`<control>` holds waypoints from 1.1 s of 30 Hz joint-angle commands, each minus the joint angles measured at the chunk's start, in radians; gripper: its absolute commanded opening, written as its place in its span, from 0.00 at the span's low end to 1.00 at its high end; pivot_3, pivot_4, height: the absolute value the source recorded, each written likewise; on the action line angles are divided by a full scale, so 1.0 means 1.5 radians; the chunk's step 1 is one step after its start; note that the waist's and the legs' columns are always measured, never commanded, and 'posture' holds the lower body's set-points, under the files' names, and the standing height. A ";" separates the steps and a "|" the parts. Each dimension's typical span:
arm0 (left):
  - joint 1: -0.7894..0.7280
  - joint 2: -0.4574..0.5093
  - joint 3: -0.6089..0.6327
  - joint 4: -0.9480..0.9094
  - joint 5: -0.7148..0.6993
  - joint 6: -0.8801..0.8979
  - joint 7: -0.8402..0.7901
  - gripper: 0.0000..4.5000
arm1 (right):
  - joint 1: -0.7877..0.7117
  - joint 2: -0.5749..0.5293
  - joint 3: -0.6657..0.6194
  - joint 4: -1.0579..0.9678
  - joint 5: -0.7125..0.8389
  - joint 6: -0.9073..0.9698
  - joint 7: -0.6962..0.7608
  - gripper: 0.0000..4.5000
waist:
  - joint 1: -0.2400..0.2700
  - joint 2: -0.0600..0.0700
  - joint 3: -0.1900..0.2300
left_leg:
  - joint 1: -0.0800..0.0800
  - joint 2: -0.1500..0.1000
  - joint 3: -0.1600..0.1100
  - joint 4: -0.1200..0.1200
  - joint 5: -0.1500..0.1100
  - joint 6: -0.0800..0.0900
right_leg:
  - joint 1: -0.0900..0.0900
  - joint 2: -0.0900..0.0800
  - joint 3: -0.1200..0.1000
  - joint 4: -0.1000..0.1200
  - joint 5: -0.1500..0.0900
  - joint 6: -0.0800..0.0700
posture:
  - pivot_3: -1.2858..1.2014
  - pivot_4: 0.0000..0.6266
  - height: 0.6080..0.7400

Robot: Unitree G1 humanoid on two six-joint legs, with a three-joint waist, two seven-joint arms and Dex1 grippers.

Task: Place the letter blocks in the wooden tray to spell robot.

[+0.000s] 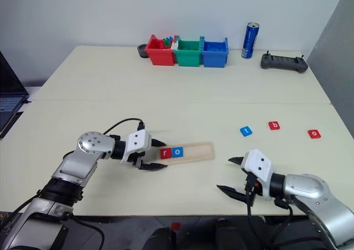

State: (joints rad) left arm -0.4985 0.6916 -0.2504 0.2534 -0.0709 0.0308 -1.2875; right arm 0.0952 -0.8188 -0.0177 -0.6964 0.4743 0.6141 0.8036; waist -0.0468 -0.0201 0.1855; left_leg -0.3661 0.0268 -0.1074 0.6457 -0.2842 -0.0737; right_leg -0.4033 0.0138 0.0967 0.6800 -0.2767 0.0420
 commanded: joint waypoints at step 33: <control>-0.033 -0.073 -0.070 -0.005 0.017 0.017 -0.053 0.75 | 0.053 -0.055 -0.079 -0.022 0.017 -0.008 0.034 1.00 | 0.011 0.000 0.000 | 0.000 0.000 0.000 0.001 0.000 0.000 | 0.001 0.000 0.000 0.000 0.000 0.001 | 0.52 0.24 1.00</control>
State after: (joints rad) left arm -0.5409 0.5917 -0.3311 0.2344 -0.0617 0.0689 -1.3655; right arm 0.1737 -0.8794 -0.0946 -0.7226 0.5068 0.6214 0.8465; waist -0.0308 -0.0204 0.1855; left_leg -0.3663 0.0261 -0.1072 0.6475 -0.2842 -0.0737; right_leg -0.4024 0.0137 0.0971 0.6801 -0.2774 0.0434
